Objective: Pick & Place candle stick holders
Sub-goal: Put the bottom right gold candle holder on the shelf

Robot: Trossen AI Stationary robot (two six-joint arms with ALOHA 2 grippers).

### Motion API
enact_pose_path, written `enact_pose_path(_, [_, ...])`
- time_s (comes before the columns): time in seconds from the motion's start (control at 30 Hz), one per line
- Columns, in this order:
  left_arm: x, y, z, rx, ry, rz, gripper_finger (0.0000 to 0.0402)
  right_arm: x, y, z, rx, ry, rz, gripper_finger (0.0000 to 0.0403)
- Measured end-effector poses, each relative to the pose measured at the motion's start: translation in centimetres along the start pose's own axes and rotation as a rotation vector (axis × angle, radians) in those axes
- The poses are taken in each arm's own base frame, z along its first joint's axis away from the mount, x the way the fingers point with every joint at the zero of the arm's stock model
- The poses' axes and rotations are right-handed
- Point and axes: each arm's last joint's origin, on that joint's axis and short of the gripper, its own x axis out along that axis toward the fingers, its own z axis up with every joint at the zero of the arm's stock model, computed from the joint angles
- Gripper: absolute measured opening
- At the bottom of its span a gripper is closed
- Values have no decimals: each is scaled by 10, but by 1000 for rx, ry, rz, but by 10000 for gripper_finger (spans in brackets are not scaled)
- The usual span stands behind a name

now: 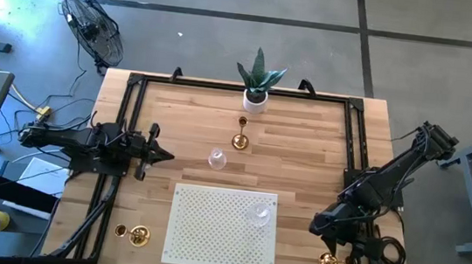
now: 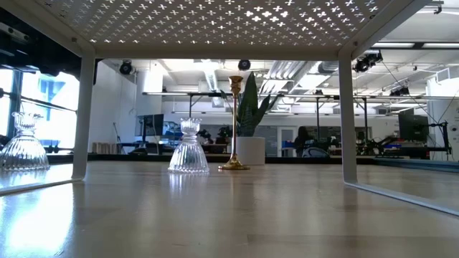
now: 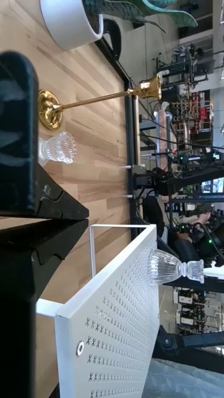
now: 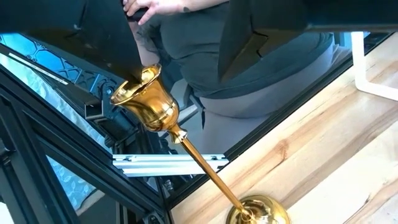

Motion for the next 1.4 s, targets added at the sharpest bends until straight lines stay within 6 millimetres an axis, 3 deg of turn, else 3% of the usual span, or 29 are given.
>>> enact_pose_path(0.57, [0, 0, 0, 0, 0, 0, 1, 3, 2, 6, 22, -29, -23, 152])
enact_pose_path(1.03, [0, 0, 0, 0, 0, 0, 1, 8, 5, 10, 23, -26, -34, 145])
enact_pose_path(1.2, [0, 0, 0, 0, 0, 0, 1, 8, 5, 10, 21, -25, -36, 106])
enact_pose_path(1.4, [0, 0, 0, 0, 0, 0, 1, 7, 4, 9, -1, -15, -29, 25])
